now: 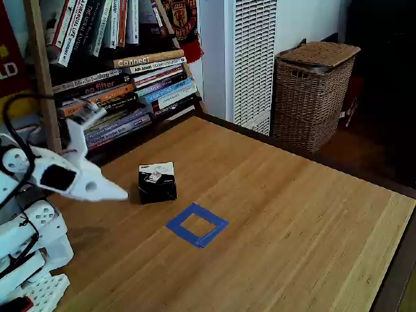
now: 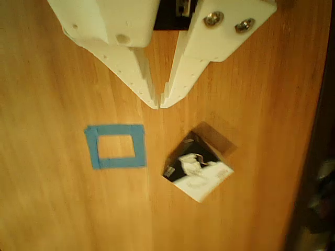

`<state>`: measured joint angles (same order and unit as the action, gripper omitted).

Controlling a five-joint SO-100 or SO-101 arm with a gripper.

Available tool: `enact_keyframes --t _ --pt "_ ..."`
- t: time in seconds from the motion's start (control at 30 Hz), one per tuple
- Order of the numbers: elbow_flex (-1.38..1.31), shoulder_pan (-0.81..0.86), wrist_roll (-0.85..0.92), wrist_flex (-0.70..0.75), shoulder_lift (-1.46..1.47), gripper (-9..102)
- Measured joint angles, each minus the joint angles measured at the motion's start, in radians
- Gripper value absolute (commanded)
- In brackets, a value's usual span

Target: Push the box on top of the target

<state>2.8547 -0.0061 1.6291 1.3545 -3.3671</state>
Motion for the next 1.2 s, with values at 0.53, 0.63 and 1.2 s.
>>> enact_keyframes --t 0.53,0.63,1.2 --pt "-0.46 -0.147 0.021 -0.069 0.499 0" --pt "-0.515 -0.17 0.006 -0.121 0.609 0" --pt "-0.796 -0.202 0.158 -0.606 1.316 0"
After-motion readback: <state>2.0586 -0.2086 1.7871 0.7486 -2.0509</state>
